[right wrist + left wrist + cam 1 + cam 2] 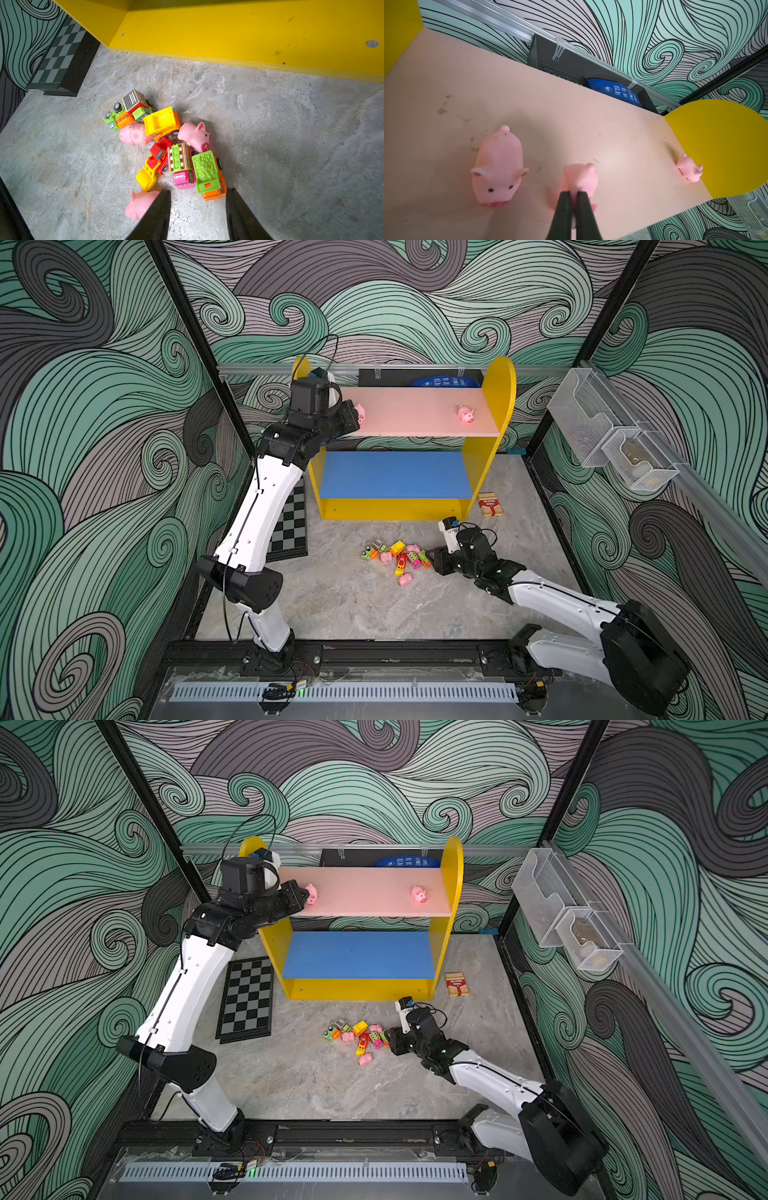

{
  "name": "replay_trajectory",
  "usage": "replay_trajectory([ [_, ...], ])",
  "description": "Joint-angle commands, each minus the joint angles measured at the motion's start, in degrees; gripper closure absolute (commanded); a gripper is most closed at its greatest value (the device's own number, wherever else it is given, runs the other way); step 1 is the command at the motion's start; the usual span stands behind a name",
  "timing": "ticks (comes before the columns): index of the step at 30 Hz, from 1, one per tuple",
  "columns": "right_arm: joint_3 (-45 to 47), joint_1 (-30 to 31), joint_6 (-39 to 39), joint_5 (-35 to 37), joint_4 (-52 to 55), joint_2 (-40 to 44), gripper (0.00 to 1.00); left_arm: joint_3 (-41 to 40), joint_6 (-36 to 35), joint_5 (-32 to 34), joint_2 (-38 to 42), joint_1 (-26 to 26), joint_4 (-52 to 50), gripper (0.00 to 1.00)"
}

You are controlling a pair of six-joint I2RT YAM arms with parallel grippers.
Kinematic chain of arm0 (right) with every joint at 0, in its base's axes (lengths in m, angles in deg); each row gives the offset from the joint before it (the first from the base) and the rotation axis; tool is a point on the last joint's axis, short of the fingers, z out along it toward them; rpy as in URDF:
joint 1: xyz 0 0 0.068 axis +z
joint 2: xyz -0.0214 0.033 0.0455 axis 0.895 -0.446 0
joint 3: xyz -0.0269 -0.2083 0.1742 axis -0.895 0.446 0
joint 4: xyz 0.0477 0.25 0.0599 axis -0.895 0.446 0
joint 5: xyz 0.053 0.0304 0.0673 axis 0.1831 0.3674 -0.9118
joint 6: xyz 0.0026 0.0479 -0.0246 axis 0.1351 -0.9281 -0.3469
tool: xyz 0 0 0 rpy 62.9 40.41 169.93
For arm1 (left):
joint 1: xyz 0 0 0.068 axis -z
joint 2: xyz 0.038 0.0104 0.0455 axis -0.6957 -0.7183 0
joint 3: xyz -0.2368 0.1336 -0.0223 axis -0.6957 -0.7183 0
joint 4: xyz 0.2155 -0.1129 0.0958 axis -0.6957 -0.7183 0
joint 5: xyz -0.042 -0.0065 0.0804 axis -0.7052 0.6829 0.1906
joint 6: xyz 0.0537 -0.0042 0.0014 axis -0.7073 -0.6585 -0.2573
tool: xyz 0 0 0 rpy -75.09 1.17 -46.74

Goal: Organize plastic toys on shelves
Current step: Place the plastic toy on the shelf.

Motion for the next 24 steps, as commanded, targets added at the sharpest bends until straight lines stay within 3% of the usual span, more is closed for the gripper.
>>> replay_trajectory([
  [1, 0.51, -0.26, -0.36, -0.48, -1.36, -0.21, 0.53, 0.93, 0.31, -0.75, -1.16, -0.70, 0.03, 0.96],
  [11, 0.48, -0.31, -0.31, -0.60, -1.36, -0.27, 0.53, 0.21, 0.90, -1.51, -1.57, -1.54, 0.96, 0.84],
  [22, 0.29, -0.33, -0.37, -0.79, -1.49, -0.50, 0.53, 0.38, 1.12, -3.24, -1.61, -2.26, 2.15, 0.61],
  [24, 0.26, -0.31, -0.42, -0.71, -1.54, -0.51, 0.53, 0.59, 1.12, -3.90, -1.45, -2.30, 2.40, 0.60],
])
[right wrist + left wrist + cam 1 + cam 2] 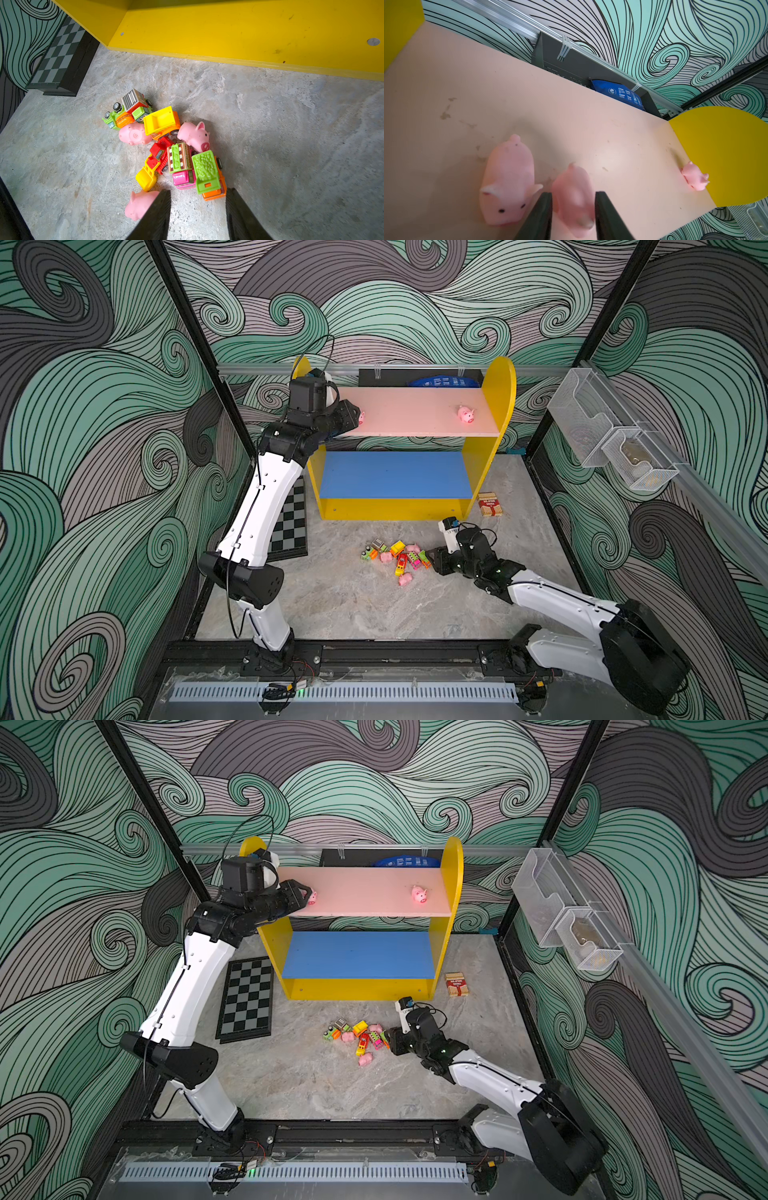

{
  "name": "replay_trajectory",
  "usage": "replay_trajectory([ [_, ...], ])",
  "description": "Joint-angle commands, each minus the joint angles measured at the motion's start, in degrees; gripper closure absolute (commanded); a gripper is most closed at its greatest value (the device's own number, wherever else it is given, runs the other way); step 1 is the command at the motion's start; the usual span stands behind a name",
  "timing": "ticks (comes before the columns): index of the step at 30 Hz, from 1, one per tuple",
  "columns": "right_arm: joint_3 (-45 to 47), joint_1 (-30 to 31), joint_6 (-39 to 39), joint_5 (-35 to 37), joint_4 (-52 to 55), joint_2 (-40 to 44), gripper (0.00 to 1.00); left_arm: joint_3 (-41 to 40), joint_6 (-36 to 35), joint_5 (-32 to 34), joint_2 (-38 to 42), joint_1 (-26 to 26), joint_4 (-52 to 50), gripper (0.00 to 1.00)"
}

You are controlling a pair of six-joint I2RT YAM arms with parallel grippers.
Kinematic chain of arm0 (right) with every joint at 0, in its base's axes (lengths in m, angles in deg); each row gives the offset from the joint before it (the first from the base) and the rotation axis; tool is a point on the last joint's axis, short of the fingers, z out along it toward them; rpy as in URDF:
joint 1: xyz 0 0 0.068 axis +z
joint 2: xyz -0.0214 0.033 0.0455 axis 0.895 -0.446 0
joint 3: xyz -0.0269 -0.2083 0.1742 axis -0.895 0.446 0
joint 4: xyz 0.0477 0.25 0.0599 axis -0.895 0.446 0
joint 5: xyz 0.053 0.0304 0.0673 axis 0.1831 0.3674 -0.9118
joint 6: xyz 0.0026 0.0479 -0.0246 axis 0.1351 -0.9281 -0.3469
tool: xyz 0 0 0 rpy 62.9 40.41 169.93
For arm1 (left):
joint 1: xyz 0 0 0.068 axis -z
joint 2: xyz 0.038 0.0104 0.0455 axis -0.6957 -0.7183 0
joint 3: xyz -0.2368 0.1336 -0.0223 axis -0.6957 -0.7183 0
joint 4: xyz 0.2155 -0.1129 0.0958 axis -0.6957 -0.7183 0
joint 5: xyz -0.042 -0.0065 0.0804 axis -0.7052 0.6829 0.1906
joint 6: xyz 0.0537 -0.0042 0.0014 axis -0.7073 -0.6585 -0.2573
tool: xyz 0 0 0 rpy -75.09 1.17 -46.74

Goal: Organize plastic toys on shelves
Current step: Place the plastic toy on the shelf.

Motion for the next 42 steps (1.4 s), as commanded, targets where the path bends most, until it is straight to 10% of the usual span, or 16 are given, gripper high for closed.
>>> replay_trajectory([
  [1, 0.21, -0.31, -0.24, -0.69, -1.43, -0.32, 0.53, 0.80, -0.14, -1.91, -0.20, -0.56, 1.45, 0.60],
  [31, 0.98, -0.29, 0.69, -3.82, -2.51, 0.14, 0.53, -1.38, -5.82, -4.59, 8.13, -0.99, -2.75, 0.52],
  [42, 2.23, 0.94, 3.06, -12.74, -3.29, -2.00, 0.60, -39.63, -10.03, -5.73, 30.36, -0.84, 5.24, 0.52],
])
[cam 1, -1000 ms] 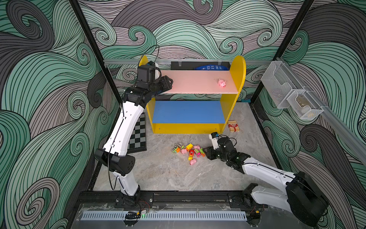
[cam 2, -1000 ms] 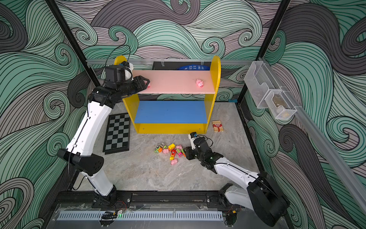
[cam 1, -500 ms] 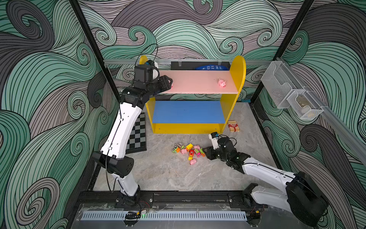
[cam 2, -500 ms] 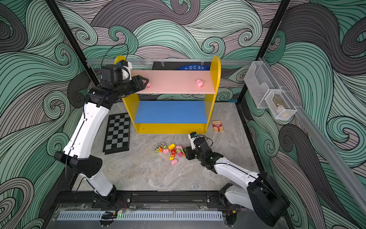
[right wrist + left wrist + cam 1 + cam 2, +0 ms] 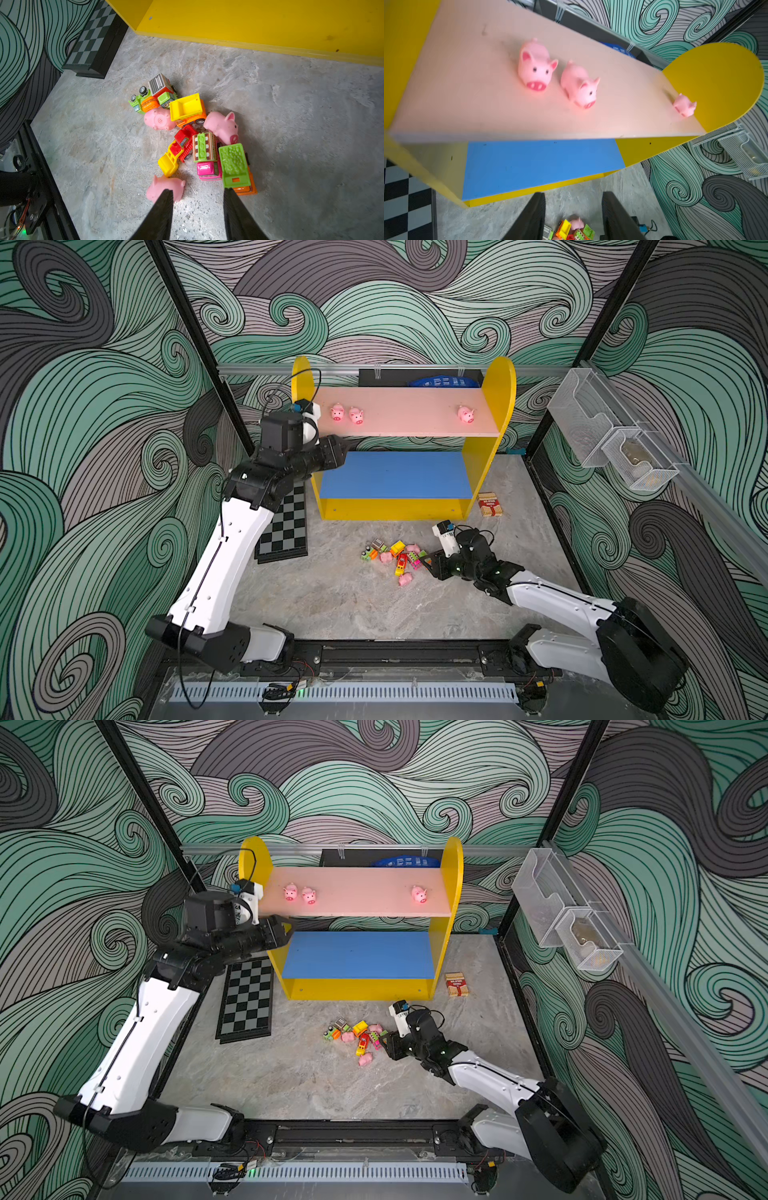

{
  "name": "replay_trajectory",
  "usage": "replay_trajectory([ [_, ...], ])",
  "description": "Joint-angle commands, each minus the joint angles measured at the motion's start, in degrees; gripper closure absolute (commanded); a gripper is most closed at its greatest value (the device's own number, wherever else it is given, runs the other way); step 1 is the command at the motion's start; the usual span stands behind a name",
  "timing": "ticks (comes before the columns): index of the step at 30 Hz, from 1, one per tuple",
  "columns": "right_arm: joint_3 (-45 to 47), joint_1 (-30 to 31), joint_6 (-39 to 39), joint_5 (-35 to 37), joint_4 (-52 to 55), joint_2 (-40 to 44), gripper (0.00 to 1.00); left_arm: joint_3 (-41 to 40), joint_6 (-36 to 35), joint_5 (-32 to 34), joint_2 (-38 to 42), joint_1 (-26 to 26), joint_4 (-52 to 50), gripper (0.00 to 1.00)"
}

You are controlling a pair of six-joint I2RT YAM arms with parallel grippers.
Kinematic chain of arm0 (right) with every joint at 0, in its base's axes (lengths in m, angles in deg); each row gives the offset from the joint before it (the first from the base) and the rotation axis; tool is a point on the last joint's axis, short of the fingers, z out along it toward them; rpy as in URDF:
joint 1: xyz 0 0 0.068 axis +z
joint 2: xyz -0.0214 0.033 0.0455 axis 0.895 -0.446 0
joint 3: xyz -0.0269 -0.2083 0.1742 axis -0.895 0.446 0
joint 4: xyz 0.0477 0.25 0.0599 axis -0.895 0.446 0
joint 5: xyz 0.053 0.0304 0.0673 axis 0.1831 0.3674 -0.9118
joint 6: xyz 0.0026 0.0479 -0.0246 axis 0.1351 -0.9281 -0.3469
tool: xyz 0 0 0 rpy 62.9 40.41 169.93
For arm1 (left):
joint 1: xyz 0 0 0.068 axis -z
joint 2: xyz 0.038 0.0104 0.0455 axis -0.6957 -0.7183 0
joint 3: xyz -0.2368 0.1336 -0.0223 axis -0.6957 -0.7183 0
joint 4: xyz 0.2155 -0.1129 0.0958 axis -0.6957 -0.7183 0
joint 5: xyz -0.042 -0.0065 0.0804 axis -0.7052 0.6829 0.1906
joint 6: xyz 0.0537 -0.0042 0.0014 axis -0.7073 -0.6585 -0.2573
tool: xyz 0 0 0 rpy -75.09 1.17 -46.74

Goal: Organize plastic toys on shelves
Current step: Place the plastic toy on the shelf, then pick up the plastic toy at the center of the board.

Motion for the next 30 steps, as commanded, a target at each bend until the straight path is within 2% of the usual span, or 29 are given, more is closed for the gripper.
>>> replay_trajectory([
  [1, 1.01, 0.91, 1.26, -4.11, -0.92, -1.16, 0.61, -11.76, -1.99, -2.79, 6.72, -0.22, 4.85, 0.52],
  [9, 1.72, 3.68, 0.67, -4.00, -0.90, -4.31, 0.66, -42.90, 1.65, -12.95, 18.26, 1.01, 20.18, 0.56],
  [15, 2.02, 4.54, -0.28, -2.26, -0.94, -5.82, 0.72, -59.26, 9.67, -16.45, 19.37, 6.35, 36.37, 0.62],
  [18, 1.61, 5.06, -0.74, -1.92, -2.75, -7.08, 0.75, -63.19, 11.83, -16.78, 15.79, 10.82, 42.65, 0.67],
  [24, 0.52, 6.29, -2.43, -0.67, -4.16, -10.70, 0.79, -64.43, 14.16, -16.87, 3.36, 18.02, 47.70, 0.83],
  [30, 0.08, 7.54, -3.37, 0.39, -5.16, -12.42, 0.80, -66.68, 15.60, -15.03, -1.82, 21.59, 52.15, 0.84],
])
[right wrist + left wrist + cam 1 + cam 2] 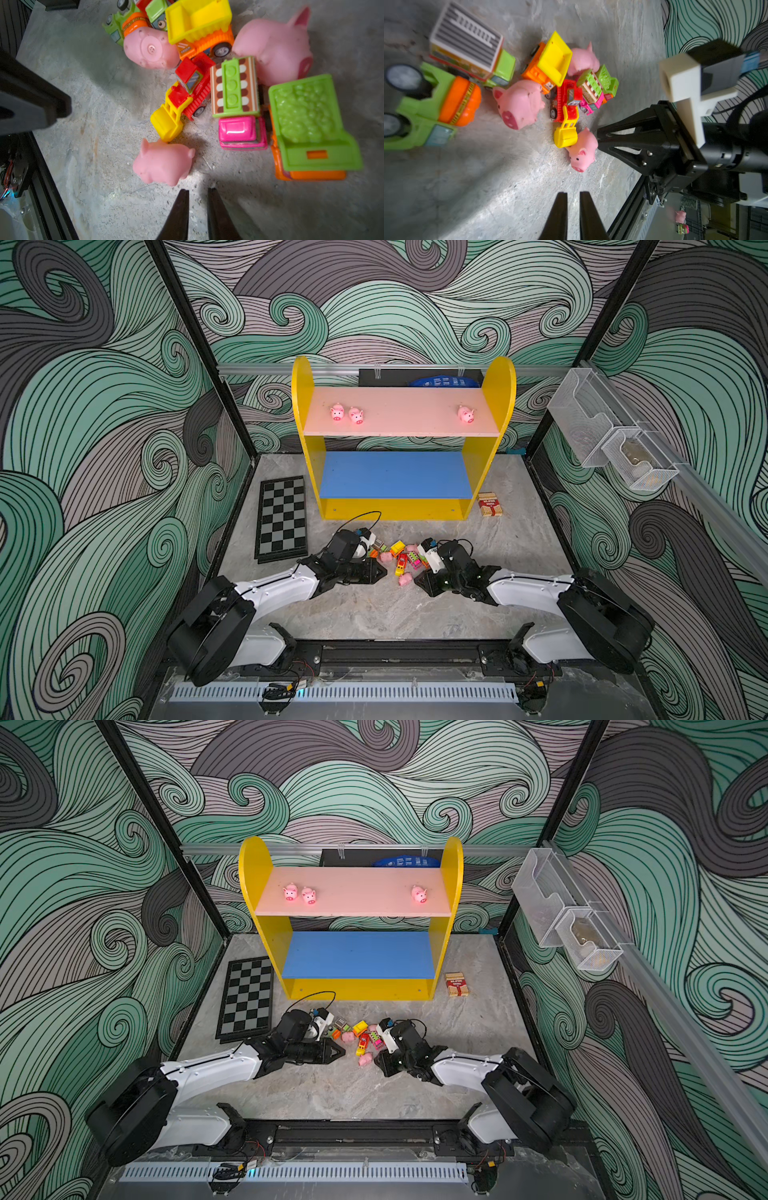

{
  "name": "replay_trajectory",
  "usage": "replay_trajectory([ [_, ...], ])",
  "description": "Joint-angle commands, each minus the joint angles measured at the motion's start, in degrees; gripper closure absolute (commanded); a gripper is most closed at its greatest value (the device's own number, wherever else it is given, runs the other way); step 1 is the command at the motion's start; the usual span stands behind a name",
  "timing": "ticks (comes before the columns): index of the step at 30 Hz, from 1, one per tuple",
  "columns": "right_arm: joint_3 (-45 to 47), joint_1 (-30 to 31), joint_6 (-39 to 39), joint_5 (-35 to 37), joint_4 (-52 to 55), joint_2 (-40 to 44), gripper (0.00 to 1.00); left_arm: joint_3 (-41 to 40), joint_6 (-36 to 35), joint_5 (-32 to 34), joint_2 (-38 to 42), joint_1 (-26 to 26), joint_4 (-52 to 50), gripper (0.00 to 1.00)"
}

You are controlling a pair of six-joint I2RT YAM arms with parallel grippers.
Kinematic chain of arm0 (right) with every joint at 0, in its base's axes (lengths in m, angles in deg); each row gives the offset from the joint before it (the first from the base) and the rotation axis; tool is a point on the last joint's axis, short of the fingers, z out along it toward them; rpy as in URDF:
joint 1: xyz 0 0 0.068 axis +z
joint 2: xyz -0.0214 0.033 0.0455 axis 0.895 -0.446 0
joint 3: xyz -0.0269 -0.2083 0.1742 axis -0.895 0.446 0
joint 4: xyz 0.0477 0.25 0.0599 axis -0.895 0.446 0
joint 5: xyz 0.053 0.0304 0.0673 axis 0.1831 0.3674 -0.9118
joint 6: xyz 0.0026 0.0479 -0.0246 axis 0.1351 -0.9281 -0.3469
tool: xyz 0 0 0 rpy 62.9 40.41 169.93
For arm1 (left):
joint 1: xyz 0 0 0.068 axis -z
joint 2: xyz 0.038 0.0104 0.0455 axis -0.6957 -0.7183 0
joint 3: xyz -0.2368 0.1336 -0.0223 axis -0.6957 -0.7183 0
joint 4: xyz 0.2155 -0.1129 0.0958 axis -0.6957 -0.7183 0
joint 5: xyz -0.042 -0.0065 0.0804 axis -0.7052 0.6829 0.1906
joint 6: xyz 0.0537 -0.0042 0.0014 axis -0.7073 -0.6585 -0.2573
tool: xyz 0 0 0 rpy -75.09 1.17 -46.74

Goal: Organize plastic toys on shelves
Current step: Pick up the plastic toy at the center of the board.

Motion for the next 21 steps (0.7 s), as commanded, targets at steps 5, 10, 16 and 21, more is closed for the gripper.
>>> replay_trajectory([
  [5, -2.16, 1.10, -1.54, 2.28, -2.32, -2.38, 0.80, -1.52, 1.86, 1.68, -4.23, 2.43, 7.08, 0.84],
  [10, -3.11, 1.85, -1.75, 4.00, -2.41, -3.88, 0.79, -1.57, 2.53, 4.35, -8.02, 2.92, 8.67, 0.84],
  [16, -4.14, 2.29, -1.70, 4.41, -2.63, -5.71, 0.79, -0.55, 2.83, 4.69, -11.80, 3.34, 10.24, 0.84],
  [21, -5.03, 3.00, -1.67, 3.91, -3.22, -7.15, 0.79, 0.06, 2.64, 2.69, -13.92, 3.80, 11.89, 0.82],
])
